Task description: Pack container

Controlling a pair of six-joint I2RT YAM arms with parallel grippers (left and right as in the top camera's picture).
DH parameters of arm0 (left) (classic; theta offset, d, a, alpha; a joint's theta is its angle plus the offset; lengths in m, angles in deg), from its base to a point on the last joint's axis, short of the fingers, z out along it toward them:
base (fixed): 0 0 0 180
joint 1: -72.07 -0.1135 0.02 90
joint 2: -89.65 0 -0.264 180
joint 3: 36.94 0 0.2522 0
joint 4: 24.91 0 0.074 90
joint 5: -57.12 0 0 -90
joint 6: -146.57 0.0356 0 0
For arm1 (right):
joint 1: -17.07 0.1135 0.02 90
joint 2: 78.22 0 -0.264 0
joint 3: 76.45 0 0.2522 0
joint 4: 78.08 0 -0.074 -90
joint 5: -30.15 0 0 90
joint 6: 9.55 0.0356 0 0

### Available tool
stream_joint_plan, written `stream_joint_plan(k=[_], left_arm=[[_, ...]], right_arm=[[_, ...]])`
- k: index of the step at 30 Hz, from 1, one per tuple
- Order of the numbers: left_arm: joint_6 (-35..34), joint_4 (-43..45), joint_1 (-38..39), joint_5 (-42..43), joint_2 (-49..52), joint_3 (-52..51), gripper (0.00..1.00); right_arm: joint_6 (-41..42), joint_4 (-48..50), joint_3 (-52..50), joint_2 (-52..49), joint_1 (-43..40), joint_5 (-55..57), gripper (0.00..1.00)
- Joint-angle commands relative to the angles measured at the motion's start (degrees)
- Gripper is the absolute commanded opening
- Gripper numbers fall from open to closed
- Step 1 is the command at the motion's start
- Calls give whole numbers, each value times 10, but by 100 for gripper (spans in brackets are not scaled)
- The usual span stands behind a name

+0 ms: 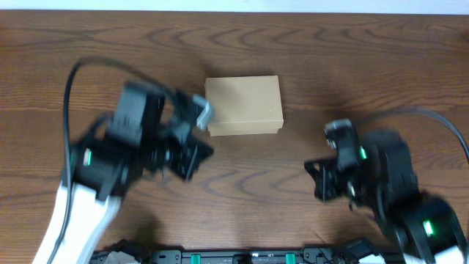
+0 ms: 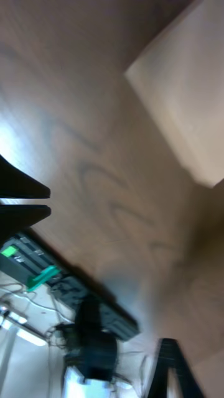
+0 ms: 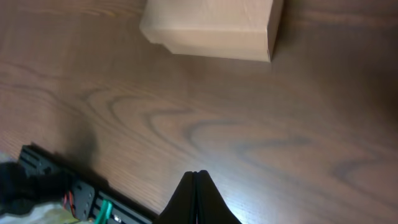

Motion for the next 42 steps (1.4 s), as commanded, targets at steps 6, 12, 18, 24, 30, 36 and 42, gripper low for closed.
stream_joint_plan(k=[6,12,18,24,30,36,42], left_arm=[[-173,108,60,-75,-273,-296,6],[-192,142,60,-75,-357,-340,95],[-192,124,60,-74,-357,-340,95],[-192,105,60,-74,-357,-340,95],[-192,105,60,-74,-357,-340,95],[-92,90,54,-208,-390,-347,95],[-72,124,-43,-298,-499,-400,95]], right_arm=[[116,-10,-173,298,32,5,2],[144,-3,-186,401,32,3,99],[201,-13,-187,404,31,-22,99],[212,-38,-187,404,31,-24,99],[212,-49,-187,404,31,-24,99],[212,-62,-187,404,31,-24,99],[212,-67,-187,404,31,-24,99]])
